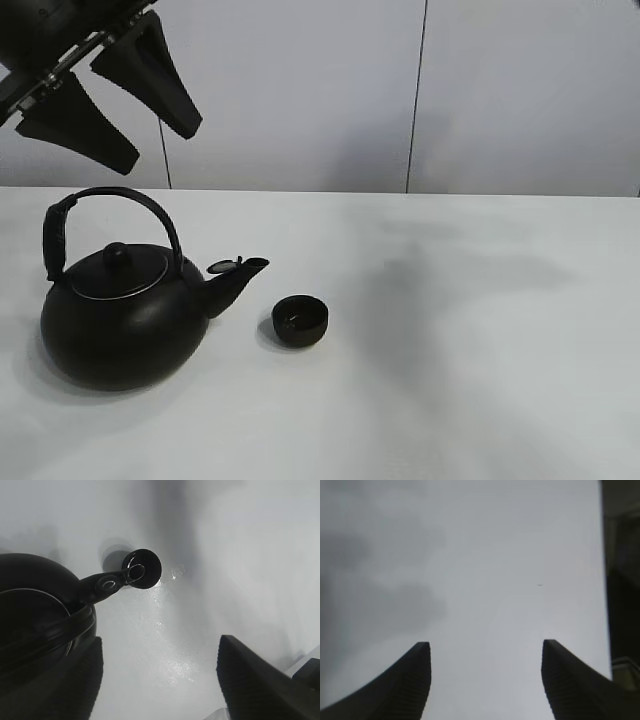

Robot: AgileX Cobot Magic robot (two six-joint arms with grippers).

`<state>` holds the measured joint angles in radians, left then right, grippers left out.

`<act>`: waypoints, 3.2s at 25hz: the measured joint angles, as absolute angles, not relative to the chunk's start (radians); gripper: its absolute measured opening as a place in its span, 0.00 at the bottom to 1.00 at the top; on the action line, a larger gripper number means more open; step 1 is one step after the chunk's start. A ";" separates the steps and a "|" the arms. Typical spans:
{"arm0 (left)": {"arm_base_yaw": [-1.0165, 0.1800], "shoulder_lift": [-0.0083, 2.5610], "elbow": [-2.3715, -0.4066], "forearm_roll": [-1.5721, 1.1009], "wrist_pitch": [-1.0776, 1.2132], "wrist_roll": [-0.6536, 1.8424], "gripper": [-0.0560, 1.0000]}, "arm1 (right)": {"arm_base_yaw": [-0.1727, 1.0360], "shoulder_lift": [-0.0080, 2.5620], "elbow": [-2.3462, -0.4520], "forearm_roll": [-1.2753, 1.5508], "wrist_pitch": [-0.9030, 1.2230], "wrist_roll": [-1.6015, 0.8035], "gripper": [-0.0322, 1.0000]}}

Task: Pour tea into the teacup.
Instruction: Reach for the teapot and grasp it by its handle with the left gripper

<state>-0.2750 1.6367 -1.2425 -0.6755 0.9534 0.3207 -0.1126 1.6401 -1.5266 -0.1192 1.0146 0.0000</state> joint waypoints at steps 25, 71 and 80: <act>-0.275 1.637 -1.243 -0.676 0.953 0.321 0.51 | -0.127 0.243 -1.022 0.032 1.264 -0.054 0.46; -0.275 1.637 -1.243 -0.676 0.953 0.321 0.51 | -0.019 0.057 -0.467 -0.034 1.077 -0.019 0.46; -0.275 1.637 -1.243 -0.676 0.779 0.350 0.51 | -0.019 0.057 -0.467 -0.034 1.077 -0.019 0.46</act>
<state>-0.2750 1.6367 -1.2425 -0.6755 0.7787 0.3503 -0.0187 0.0567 -0.4672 -0.0342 1.0771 -0.0195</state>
